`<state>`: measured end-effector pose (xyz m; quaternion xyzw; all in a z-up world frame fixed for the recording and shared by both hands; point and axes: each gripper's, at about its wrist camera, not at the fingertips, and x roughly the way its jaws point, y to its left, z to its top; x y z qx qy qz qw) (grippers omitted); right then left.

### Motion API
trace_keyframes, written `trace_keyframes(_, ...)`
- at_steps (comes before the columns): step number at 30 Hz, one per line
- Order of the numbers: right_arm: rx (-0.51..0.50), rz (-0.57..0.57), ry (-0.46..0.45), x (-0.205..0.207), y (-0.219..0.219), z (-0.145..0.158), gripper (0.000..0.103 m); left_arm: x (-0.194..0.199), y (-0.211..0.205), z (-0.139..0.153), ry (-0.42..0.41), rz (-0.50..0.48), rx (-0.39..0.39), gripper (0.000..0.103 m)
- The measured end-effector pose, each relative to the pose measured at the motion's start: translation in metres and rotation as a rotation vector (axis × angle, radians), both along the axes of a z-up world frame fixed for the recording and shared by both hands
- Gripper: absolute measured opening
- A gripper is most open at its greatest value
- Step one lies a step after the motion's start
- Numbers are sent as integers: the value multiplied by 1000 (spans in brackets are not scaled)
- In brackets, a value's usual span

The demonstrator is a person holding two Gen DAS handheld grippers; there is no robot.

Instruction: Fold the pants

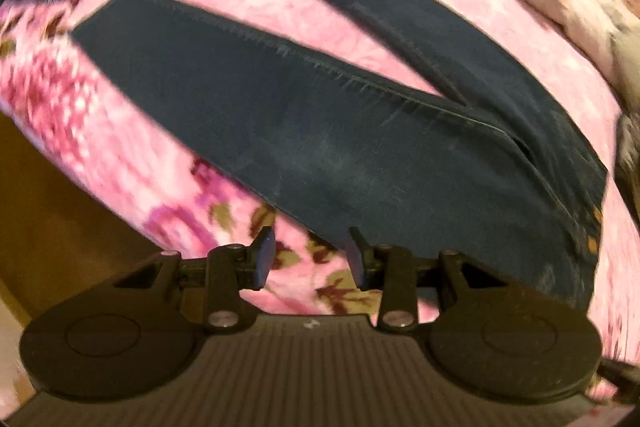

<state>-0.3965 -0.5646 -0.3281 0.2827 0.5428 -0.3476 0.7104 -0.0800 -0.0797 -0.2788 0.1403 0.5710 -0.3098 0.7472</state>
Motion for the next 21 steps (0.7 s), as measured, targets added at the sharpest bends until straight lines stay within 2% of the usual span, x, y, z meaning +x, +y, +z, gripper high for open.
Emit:
trace_keyframes(1, 1, -29, -29, 3, 10, 11, 14, 1, 5, 8, -11, -27, -8, 35)
trace_keyframes(3, -9, -76, -81, 16, 32, 33, 23, 3, 20, 31, -62, -92, -13, 39)
trace_keyframes(5, -28, -98, -143, 29, 55, 59, 46, 6, 33, 55, -118, -138, -35, 41)
trace_keyframes(6, -49, -98, -179, 35, 66, 75, 49, 7, 40, 68, -148, -164, -44, 43)
trace_keyframes(8, -100, -89, -231, 46, 84, 109, 50, 9, 52, 95, -213, -202, -46, 48)
trace_keyframes(11, -173, -65, -290, 63, 103, 152, 54, 13, 72, 133, -269, -203, -92, 57)
trace_keyframes(15, -220, -37, -362, 73, 122, 201, 58, 13, 97, 171, -279, -189, -165, 65)
trace_keyframes(17, -234, -30, -388, 75, 131, 220, 61, 6, 107, 185, -286, -191, -188, 66)
trace_keyframes(21, -216, -26, -407, 78, 145, 239, 63, -12, 124, 203, -268, -192, -219, 67)
